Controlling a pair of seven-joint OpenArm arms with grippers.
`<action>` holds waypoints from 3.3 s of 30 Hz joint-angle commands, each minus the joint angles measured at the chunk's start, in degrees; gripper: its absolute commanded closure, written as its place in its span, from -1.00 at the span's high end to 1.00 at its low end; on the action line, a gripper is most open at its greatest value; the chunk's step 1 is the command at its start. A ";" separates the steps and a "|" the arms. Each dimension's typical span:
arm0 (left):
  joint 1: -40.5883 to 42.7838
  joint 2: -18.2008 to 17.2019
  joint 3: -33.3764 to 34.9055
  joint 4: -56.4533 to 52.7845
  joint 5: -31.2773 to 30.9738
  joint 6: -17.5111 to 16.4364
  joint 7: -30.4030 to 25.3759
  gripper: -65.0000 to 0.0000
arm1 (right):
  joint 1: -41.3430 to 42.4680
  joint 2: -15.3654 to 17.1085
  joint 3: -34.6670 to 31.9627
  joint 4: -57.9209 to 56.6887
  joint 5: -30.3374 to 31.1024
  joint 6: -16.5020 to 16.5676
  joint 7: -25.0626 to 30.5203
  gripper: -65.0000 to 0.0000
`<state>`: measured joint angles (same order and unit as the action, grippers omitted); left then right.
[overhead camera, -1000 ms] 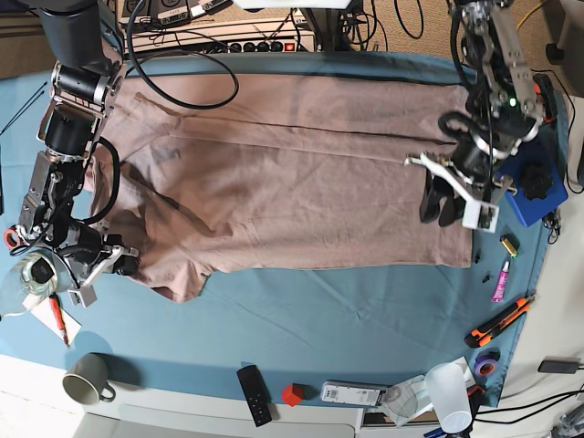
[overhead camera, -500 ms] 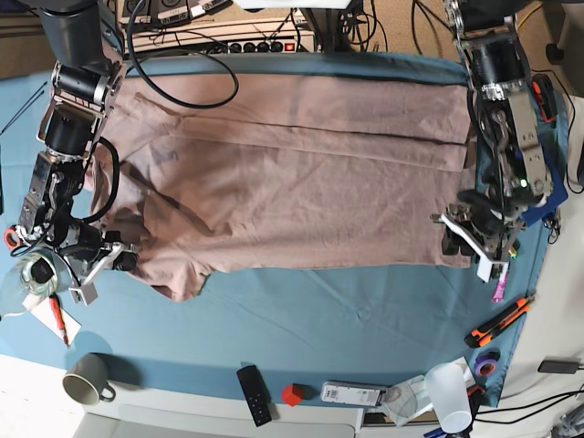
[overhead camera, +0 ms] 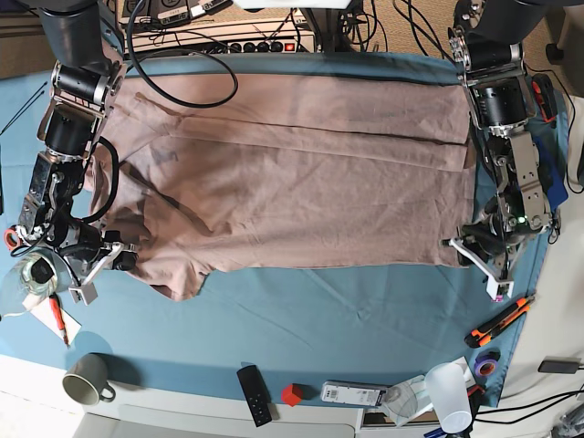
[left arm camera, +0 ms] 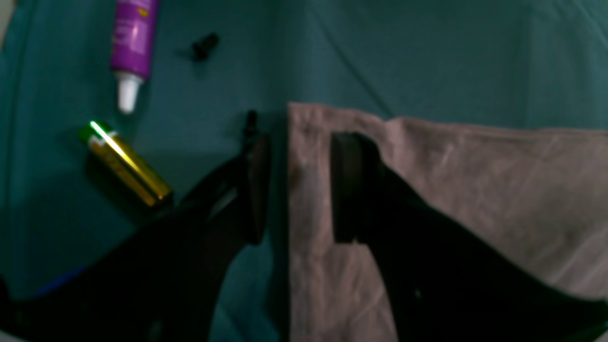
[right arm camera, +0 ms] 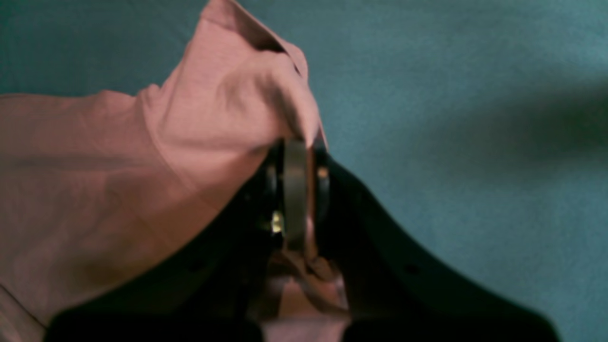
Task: Fold the T-shirt properly
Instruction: 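Move the left gripper to the shirt's hem corner and grasp it, then lift the hem with both grippers and fold it onto the shoulder edge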
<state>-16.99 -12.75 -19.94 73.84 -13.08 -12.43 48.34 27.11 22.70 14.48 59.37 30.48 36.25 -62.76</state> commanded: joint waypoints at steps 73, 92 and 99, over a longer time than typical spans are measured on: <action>17.29 -5.33 -2.49 27.28 -23.80 -5.64 24.09 -1.00 | -23.50 4.76 20.06 29.66 23.74 3.75 -14.67 -1.00; 23.50 -5.33 -2.49 30.47 -23.80 -5.64 24.28 -1.00 | -39.85 4.44 23.52 40.52 23.56 3.75 -15.06 -1.00; 26.47 -5.33 -2.49 35.28 -23.76 -5.68 23.98 -1.00 | -41.66 4.44 23.52 40.81 23.50 3.75 -15.32 -1.00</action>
<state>9.82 -17.32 -22.20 108.16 -36.69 -17.91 72.86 -14.76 25.71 37.34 99.26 53.67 39.94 -78.87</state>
